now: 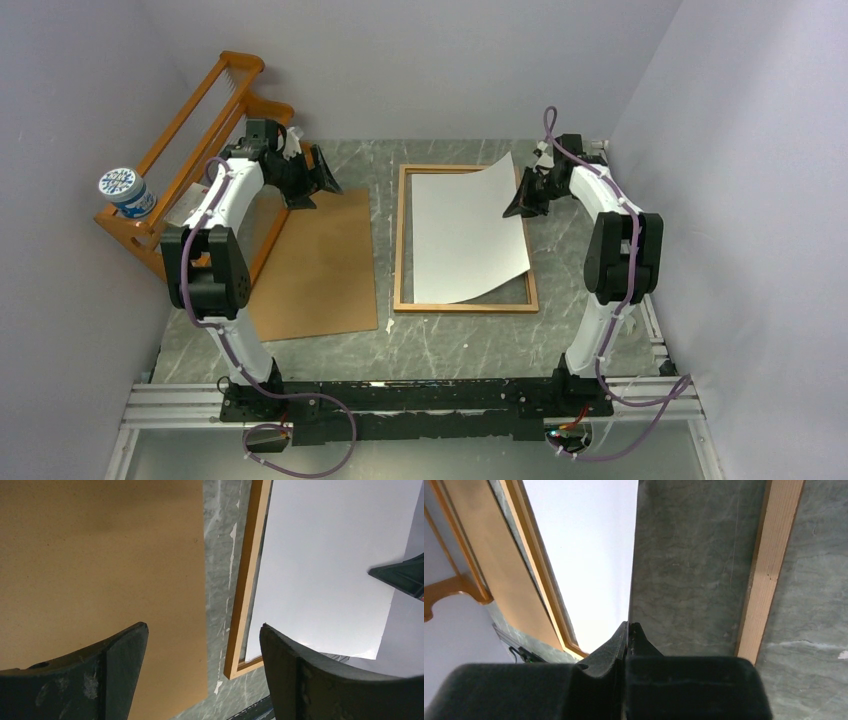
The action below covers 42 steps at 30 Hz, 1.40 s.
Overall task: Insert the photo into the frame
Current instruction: Place the photo in the photo frame.
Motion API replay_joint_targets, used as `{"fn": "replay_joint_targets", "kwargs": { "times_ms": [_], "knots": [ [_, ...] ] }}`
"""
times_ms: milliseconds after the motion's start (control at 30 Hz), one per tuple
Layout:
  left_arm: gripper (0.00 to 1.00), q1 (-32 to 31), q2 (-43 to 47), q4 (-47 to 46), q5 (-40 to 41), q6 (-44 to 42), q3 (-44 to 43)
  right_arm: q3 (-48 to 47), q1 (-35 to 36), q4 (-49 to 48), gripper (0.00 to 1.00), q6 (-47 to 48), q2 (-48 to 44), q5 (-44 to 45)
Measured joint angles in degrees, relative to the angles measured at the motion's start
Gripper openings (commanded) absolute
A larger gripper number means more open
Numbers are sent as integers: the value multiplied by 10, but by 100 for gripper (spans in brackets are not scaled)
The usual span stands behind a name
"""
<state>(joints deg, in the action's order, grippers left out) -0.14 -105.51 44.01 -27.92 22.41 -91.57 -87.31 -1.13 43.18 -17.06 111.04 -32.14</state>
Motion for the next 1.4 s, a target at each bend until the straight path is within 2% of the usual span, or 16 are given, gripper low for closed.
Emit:
{"fn": "replay_joint_targets", "kwargs": {
  "times_ms": [267, 333, 367, 500, 567, 600, 667, 767, 967, 1133, 1267, 1400],
  "knots": [
    [86, 0, -3, 0, -7, 9, 0, 19, 28, -30, 0, -43, 8, 2],
    [86, 0, -3, 0, -7, 9, 2, 19, 38, -33, 6, -48, 10, 2],
    [86, 0, -3, 0, -7, 9, 4, 19, 41, -34, 13, -49, 11, 3],
    [87, 0, -3, 1, -7, 9, 10, 19, 43, -31, 55, -53, 11, 20],
    [87, 0, -3, 1, -7, 9, 12, 19, 42, -28, 72, -52, 11, 36],
    [87, 0, -3, 2, -7, 9, 13, 19, 42, -26, 79, -51, 11, 45],
    [87, 0, -3, 4, -5, 9, 14, 19, 42, -20, 86, -45, 10, 75],
    [87, 0, -3, 9, 5, 9, 14, 19, 43, -6, 89, -43, 3, 129],
    [87, 0, -3, 16, 38, 12, 23, 19, 42, 18, 89, -51, -52, 253],
    [87, 0, 2, 20, 79, 19, 54, 28, 59, 7, 85, -70, -111, 271],
    [87, 0, 21, 26, 130, 30, 90, 29, 139, -27, 81, -105, -119, 254],
    [88, 0, 54, 31, 184, 48, 136, 28, 258, -91, 78, -165, -98, 209]
  ]
}}
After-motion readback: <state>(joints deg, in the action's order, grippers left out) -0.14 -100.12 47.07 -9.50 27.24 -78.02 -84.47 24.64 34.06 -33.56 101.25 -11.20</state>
